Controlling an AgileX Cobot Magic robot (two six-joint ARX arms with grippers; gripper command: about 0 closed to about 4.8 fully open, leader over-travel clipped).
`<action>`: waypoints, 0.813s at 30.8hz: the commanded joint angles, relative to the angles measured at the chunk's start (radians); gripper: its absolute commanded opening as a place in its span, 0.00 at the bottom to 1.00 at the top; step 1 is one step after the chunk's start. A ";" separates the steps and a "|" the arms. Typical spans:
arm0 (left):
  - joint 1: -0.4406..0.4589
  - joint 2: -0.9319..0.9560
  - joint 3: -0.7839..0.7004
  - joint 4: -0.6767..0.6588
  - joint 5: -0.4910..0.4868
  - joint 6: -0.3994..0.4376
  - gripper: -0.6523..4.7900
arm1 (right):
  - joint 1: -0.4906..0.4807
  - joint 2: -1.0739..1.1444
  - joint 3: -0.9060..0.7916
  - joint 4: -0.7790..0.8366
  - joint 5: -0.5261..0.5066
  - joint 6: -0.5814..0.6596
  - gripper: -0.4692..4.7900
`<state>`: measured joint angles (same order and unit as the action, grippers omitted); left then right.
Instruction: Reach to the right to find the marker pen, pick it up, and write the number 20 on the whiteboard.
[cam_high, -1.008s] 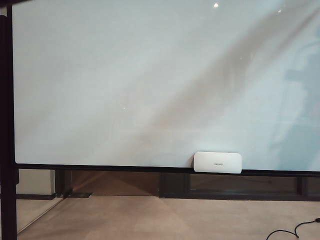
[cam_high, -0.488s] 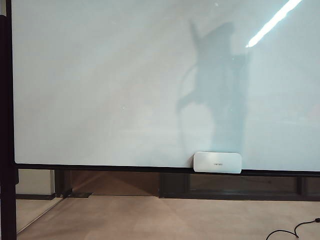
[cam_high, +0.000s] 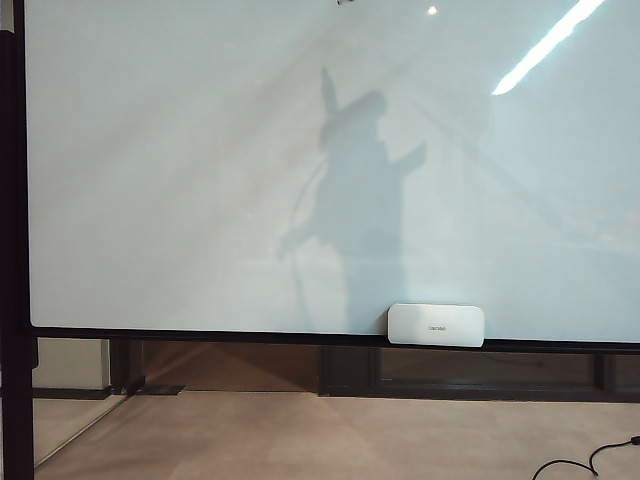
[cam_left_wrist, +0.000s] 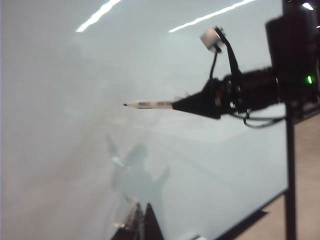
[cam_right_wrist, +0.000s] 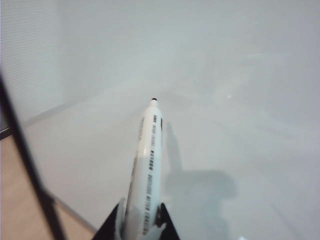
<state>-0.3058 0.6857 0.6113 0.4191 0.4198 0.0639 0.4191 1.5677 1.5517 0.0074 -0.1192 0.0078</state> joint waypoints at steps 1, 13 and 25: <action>0.000 -0.029 0.012 -0.041 -0.089 0.039 0.11 | 0.048 -0.012 -0.029 0.171 0.116 -0.023 0.09; 0.000 -0.031 0.012 -0.108 0.014 0.053 0.11 | 0.143 0.080 -0.036 0.305 0.286 -0.093 0.09; 0.000 -0.031 0.014 -0.111 -0.037 0.086 0.11 | 0.143 0.102 -0.010 0.378 0.323 -0.116 0.09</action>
<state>-0.3054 0.6567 0.6186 0.2955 0.3866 0.1429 0.5613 1.6646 1.5208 0.3599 0.1993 -0.1036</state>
